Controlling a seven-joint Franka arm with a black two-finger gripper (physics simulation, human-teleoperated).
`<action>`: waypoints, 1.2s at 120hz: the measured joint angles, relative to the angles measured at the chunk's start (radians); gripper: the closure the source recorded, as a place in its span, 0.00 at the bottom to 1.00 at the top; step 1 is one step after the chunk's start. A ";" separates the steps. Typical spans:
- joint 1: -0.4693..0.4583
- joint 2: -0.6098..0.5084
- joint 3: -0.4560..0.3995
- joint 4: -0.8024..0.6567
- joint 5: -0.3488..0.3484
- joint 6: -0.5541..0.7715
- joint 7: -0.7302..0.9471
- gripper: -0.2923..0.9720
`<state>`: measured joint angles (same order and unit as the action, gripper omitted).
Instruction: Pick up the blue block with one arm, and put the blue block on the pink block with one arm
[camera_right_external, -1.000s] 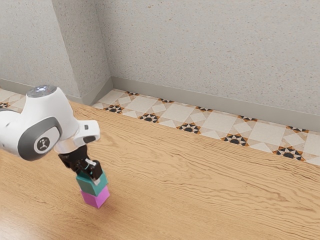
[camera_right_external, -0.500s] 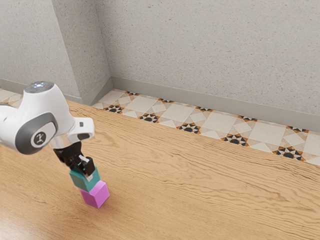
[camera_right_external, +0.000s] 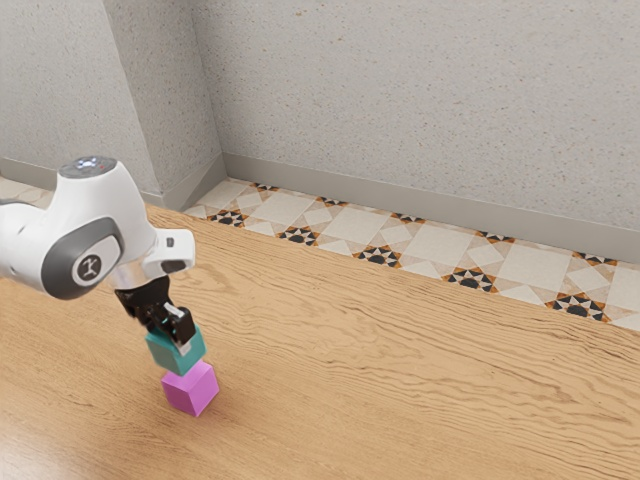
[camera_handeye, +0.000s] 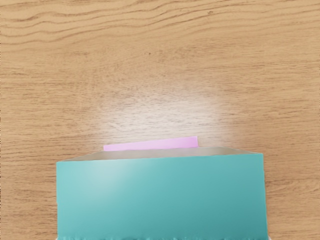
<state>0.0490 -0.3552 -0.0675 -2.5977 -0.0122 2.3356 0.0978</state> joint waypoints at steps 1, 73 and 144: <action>0.000 0.001 0.000 0.000 0.000 0.000 0.000 0.48; 0.000 0.015 0.013 0.009 0.008 0.004 0.020 0.40; 0.000 -0.013 0.008 0.071 -0.001 -0.076 0.061 0.24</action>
<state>0.0491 -0.3678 -0.0597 -2.5269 -0.0131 2.2600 0.1592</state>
